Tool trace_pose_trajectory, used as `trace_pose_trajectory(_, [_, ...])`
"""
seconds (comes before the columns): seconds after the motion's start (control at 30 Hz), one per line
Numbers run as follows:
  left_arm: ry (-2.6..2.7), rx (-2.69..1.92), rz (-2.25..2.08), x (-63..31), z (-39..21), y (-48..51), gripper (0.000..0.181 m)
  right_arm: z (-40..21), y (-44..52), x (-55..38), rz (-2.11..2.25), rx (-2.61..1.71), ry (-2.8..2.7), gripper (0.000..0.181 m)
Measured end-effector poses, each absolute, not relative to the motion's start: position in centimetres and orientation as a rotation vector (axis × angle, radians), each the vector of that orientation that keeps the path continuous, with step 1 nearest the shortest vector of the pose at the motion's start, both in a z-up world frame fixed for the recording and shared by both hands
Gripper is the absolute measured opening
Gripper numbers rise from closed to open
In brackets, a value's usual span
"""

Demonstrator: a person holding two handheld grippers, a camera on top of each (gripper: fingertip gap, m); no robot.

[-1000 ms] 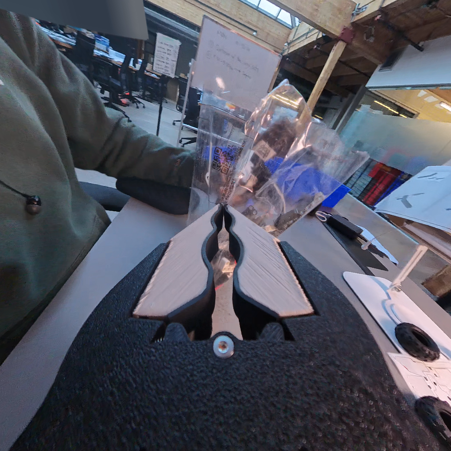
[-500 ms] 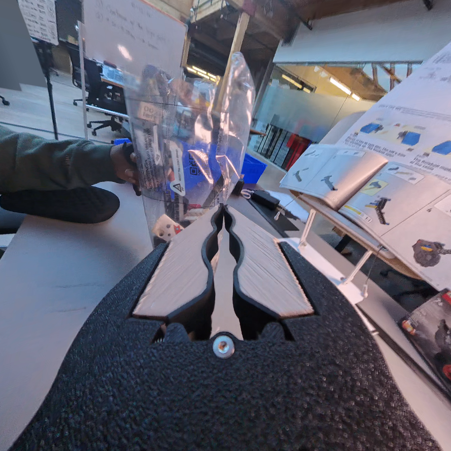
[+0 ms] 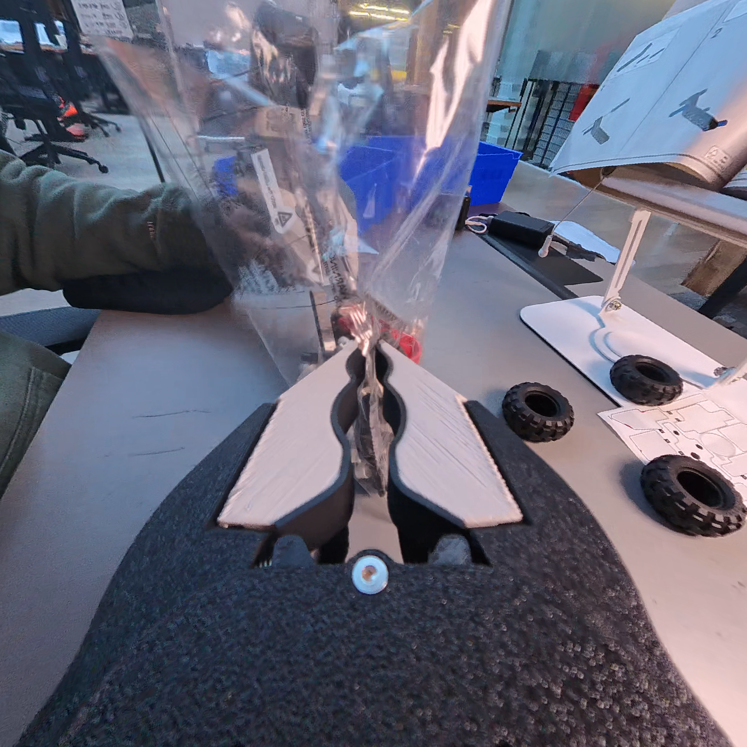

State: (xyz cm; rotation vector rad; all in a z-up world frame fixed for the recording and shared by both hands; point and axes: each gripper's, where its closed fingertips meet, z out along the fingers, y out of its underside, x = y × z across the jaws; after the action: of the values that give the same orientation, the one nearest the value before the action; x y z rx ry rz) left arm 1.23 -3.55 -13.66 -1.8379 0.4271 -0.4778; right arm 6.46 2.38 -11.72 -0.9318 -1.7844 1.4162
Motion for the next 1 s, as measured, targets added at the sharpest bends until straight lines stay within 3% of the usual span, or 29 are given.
trace_pose_trajectory(0.07, [0.437, -1.783, -0.479, 1.4, -11.9, -3.9, 0.007, -10.3, 2.8, 6.7, 1.458, -0.908, -1.727, 0.000])
trace_pose_trajectory(0.23, [0.356, -1.614, -0.626, 0.4, -7.5, -6.6, 0.005, -6.9, 3.0, 8.2, 1.651, -0.920, -1.644, 0.002])
trace_pose_trajectory(0.27, [0.366, -1.632, -0.634, 0.5, -8.2, -6.9, 0.010, -7.7, 2.9, 8.2, 1.630, -0.935, -1.680, 0.008])
trace_pose_trajectory(0.37, [0.357, -1.713, -0.686, 0.8, -11.2, -6.9, 0.050, -10.3, 2.5, 8.2, 1.622, -0.979, -1.754, 0.036])
trace_pose_trajectory(0.43, [0.408, -1.749, -0.712, 2.1, -12.3, -6.8, 0.058, -10.7, 2.0, 8.2, 1.659, -0.991, -1.769, 0.033])
trace_pose_trajectory(0.5, [0.481, -1.759, -0.652, 3.1, -12.6, -6.3, 0.051, -10.5, 2.2, 7.9, 1.608, -0.968, -1.753, 0.017])
trace_pose_trajectory(0.57, [0.468, -1.780, -0.581, 2.7, -12.4, -5.4, 0.017, -10.2, 2.4, 7.8, 1.589, -0.959, -1.743, 0.006])
trace_pose_trajectory(0.6, [0.451, -1.783, -0.585, 2.5, -12.0, -5.2, 0.011, -10.0, 2.6, 7.6, 1.584, -0.976, -1.727, 0.000])
trace_pose_trajectory(0.8, [0.354, -1.628, -0.715, 1.8, -8.1, -7.0, 0.004, -6.1, 3.9, 8.9, 1.771, -1.003, -1.562, 0.002])
trace_pose_trajectory(0.83, [0.331, -1.653, -0.711, 1.3, -8.8, -6.9, 0.008, -6.7, 4.2, 8.7, 1.766, -1.039, -1.563, 0.006])
trace_pose_trajectory(0.93, [0.275, -1.720, -0.777, 0.9, -11.0, -6.6, 0.044, -9.9, 4.2, 8.0, 1.715, -1.132, -1.646, 0.032])
trace_pose_trajectory(1.0, [0.293, -1.742, -0.747, 1.1, -11.8, -6.2, 0.050, -11.7, 3.2, 7.8, 1.649, -1.116, -1.746, 0.042])
